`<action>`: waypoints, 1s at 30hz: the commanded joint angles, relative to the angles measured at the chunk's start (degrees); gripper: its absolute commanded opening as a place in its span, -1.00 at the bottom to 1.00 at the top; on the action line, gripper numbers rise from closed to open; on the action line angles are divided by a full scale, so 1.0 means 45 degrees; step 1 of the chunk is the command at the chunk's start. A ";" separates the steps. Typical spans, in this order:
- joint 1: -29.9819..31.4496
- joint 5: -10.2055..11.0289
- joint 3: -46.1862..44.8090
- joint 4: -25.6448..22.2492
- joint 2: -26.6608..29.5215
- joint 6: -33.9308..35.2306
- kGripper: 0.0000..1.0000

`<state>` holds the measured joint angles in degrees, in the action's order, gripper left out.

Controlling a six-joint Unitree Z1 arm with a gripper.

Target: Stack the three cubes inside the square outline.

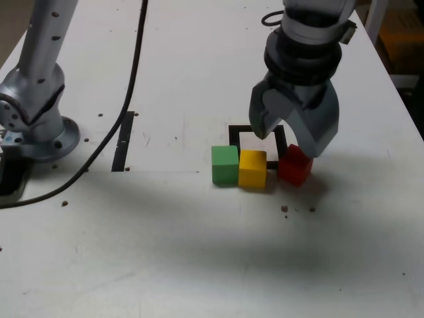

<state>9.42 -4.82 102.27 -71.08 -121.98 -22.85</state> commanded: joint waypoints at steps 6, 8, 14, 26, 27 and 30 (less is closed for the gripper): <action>0.0144 -0.0073 0.0341 -0.0014 -0.0475 0.0057 0.48; 0.0161 -0.0094 0.0424 -0.0007 -0.0588 0.0077 0.48; 0.0219 -0.0155 0.0611 0.0040 -0.0974 0.0157 0.48; 0.0232 -0.0117 0.0477 0.0303 -0.1467 0.0274 0.42; 0.0232 -0.0108 0.0465 0.0326 -0.1481 0.0274 0.42; 0.0232 -0.0088 0.0437 0.0386 -0.1518 0.0274 0.42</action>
<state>10.33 -5.28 104.81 -69.58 -127.45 -21.68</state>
